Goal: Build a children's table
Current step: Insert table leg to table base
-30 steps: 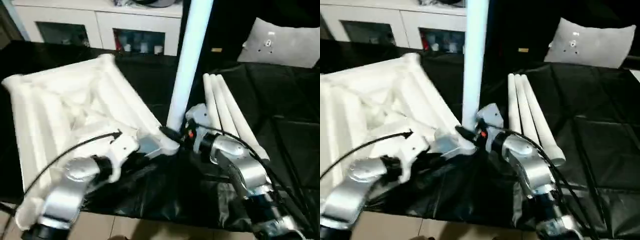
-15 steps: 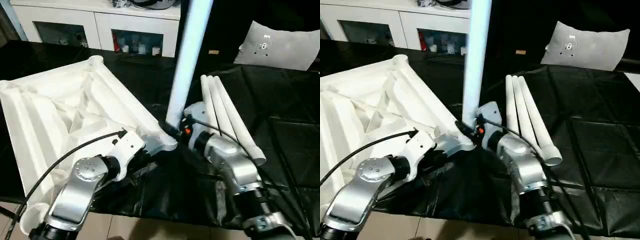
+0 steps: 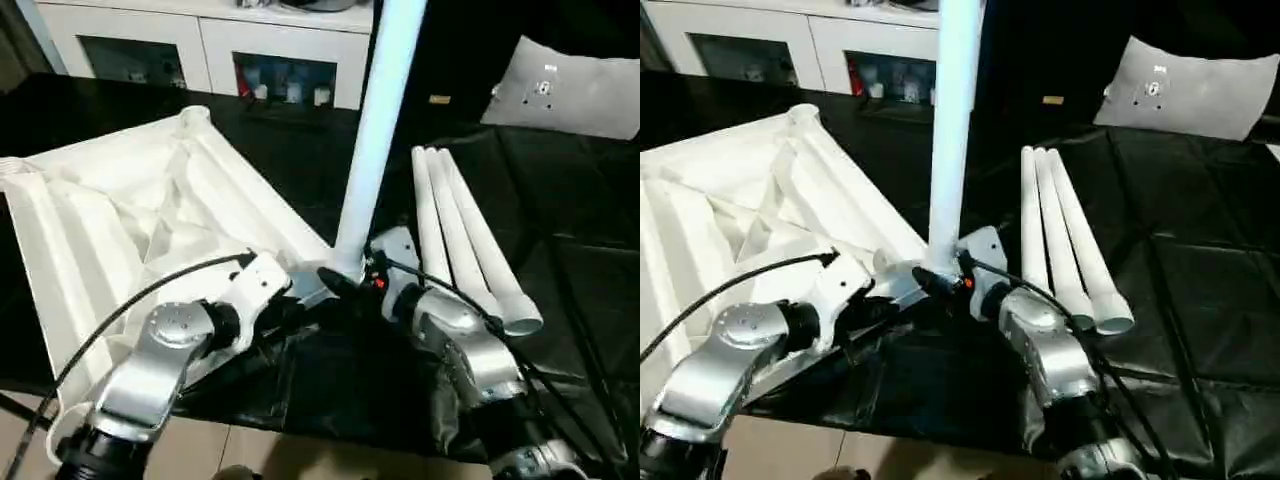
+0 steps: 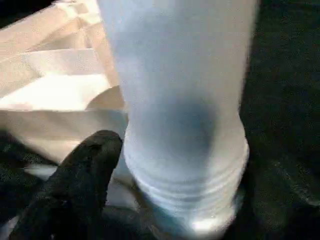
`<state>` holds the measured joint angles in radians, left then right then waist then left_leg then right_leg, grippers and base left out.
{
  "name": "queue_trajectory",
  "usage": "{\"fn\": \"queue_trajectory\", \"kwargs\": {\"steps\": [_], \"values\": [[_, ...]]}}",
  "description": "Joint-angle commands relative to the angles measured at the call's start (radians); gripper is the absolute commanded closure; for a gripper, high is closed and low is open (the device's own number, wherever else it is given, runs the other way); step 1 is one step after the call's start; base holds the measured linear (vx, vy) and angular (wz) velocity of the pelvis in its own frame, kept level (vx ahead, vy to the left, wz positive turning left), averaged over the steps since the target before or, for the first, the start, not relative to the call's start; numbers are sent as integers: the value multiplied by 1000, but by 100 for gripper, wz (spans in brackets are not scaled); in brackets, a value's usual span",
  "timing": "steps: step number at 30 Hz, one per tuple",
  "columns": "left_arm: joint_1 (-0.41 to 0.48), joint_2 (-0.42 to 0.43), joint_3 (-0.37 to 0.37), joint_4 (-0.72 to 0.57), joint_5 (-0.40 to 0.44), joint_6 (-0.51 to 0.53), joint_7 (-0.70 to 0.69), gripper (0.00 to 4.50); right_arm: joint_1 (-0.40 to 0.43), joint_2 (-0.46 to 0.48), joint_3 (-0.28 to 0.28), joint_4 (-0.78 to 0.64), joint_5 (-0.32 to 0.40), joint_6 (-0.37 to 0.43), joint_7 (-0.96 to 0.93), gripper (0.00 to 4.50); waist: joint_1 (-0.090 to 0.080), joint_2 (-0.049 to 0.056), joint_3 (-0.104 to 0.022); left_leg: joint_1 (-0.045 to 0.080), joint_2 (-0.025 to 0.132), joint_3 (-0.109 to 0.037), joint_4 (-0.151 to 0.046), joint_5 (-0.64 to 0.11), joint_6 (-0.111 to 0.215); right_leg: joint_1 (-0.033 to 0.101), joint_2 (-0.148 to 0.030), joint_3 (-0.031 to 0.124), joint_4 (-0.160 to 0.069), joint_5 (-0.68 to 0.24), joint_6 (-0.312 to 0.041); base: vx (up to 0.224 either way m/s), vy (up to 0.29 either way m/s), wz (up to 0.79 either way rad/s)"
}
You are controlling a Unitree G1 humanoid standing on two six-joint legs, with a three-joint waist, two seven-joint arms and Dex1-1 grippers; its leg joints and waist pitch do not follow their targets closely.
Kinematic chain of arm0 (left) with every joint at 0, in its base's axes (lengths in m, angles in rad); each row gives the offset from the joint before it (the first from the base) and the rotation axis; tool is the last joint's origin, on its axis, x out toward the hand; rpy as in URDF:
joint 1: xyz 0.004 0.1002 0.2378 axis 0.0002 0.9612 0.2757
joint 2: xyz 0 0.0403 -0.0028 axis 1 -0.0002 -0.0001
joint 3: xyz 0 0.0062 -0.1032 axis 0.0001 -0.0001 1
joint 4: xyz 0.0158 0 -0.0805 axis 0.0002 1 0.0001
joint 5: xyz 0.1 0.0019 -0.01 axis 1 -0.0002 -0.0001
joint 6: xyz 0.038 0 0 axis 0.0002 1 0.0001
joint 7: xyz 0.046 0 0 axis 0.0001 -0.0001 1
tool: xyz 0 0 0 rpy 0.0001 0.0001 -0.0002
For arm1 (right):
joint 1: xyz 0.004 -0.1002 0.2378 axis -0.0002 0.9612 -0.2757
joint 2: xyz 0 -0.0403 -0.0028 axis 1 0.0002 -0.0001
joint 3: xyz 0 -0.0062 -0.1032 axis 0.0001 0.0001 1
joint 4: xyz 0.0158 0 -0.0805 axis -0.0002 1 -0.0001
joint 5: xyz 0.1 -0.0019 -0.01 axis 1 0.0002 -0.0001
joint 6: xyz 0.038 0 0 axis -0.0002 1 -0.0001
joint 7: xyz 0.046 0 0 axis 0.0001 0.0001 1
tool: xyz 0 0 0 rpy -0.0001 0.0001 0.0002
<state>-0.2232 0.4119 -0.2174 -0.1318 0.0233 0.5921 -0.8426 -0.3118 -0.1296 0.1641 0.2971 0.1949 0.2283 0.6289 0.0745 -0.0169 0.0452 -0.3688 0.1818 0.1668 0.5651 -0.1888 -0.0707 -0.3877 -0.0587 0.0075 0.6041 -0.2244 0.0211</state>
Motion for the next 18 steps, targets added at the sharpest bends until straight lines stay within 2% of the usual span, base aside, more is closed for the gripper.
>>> {"fn": "queue_trajectory", "kwargs": {"steps": [1, 2, 3, 4, 9, 11, 18], "values": [[-46, 45, -5, 25, -1, -67, -51, 450, 25, -20, 19, -42, 23, 7, 63, 22, 5, 24, -54, 18, 32, -7, -58, -142, 7, 39, -46, 18, -50, 109, -207, 0, 0, 0], [-54, 59, -11, 43, -5, -89, -75, 450, 31, -32, 19, -58, 26, 5, 76, 22, 7, 25, -53, 17, 31, -7, -59, -150, 4, 38, -46, 18, -50, 100, -209, 0, 0, 0], [-70, 84, -20, 77, -3, -125, -109, 450, 40, -54, 16, -88, 33, 3, 99, 12, 10, 31, -52, 18, 31, -8, -59, -157, 2, 37, -47, 18, -52, 89, -208, 0, 0, 0], [-79, 98, -26, 97, -2, -146, -126, 450, 46, -66, 13, -105, 37, 3, 111, 4, 12, 26, -52, 19, 31, -8, -58, -169, 3, 39, -47, 19, -53, 69, -204, 0, 0, 0], [-127, 142, -44, 202, -16, -272, -236, 450, 69, -144, 13, -197, 60, 23, 201, 4, 22, 33, -53, 19, 31, -6, -54, -141, 7, 39, -49, 21, -47, 82, -212, 0, 0, 0], [-159, 152, -51, 251, -40, -325, -316, 450, 66, -190, 15, -226, 66, 38, 247, 4, 25, 29, -55, 20, 29, -4, -50, -121, 10, 40, -48, 19, -43, 116, -218, 0, 0, 0], [-220, 158, -95, 356, -49, -428, -401, 450, 28, -251, 42, -207, 48, 48, 323, 4, 34, 30, -58, 20, 33, -4, -47, -122, 9, 40, -53, 17, -37, 120, -242, 0, 0, 0]]}}
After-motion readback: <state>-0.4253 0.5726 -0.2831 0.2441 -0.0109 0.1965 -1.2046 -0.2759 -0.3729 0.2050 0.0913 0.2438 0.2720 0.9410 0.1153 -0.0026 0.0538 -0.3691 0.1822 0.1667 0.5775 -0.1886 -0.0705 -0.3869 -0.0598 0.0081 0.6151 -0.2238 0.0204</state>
